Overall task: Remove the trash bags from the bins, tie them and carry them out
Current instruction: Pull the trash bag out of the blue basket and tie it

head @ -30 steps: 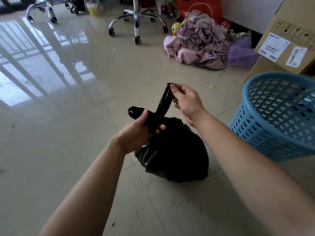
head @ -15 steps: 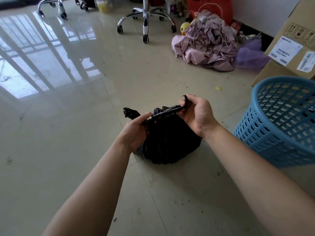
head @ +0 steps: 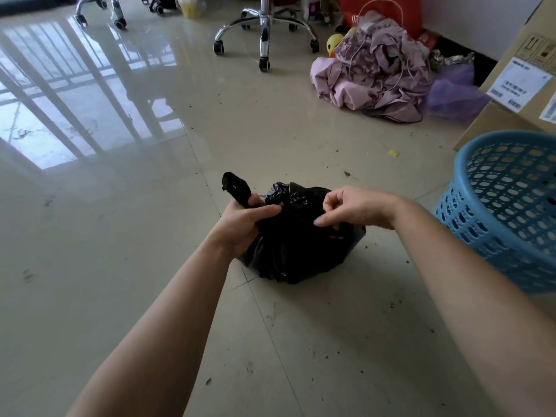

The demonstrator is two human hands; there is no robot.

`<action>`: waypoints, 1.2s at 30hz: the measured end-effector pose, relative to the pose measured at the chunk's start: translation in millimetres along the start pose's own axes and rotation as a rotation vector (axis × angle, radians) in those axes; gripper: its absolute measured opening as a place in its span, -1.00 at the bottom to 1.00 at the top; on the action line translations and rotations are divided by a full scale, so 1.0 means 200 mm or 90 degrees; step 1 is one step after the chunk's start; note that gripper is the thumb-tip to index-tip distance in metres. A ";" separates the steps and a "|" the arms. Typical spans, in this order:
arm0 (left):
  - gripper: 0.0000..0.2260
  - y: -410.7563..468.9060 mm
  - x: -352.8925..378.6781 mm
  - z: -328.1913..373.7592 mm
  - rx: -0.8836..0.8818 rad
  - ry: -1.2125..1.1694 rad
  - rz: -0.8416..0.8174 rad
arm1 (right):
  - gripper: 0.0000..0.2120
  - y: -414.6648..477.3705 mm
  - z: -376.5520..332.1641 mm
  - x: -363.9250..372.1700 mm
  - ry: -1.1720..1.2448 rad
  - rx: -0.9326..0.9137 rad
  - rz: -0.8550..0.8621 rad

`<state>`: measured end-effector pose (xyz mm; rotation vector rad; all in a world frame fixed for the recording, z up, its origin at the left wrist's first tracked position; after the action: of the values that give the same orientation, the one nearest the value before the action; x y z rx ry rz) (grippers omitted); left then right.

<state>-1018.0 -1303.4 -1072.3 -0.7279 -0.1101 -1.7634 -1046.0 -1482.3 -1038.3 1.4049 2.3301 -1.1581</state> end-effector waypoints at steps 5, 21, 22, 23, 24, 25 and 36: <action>-0.58 0.00 0.08 0.05 -0.012 0.112 -0.094 | -0.59 -0.02 -0.14 -0.25 -0.109 -0.097 0.210; -0.77 -0.10 0.03 0.26 0.322 0.547 0.335 | -0.65 0.12 -0.12 0.06 -0.140 -0.134 0.130; -0.77 -0.10 0.02 0.24 0.311 0.562 0.349 | -0.66 0.12 -0.13 0.06 -0.140 -0.138 0.139; -0.79 -0.10 0.01 0.23 0.290 0.560 0.358 | -0.69 0.12 -0.13 0.05 -0.144 -0.142 0.149; -0.83 -0.09 -0.01 0.20 0.260 0.536 0.354 | -0.73 0.12 -0.14 0.05 -0.150 -0.142 0.157; -0.86 -0.07 -0.02 0.18 0.230 0.481 0.334 | -0.77 0.11 -0.14 0.05 -0.149 -0.138 0.162; -0.70 -0.03 -0.02 -0.01 -0.030 -0.032 0.189 | -0.61 0.09 -0.08 0.07 -0.123 -0.114 0.132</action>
<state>-1023.7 -1297.7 -1074.1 -0.7809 0.0053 -1.4695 -1035.0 -1456.5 -1045.1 1.3664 2.0455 -0.9545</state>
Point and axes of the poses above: each hand's wrist, its own y-axis towards the middle knuckle, its own x-axis out of the palm, z = x × y, the point moved 10 cm from there along y, towards the middle knuckle, and after that the axes turned 9 degrees about -y, right-handed, at the moved point
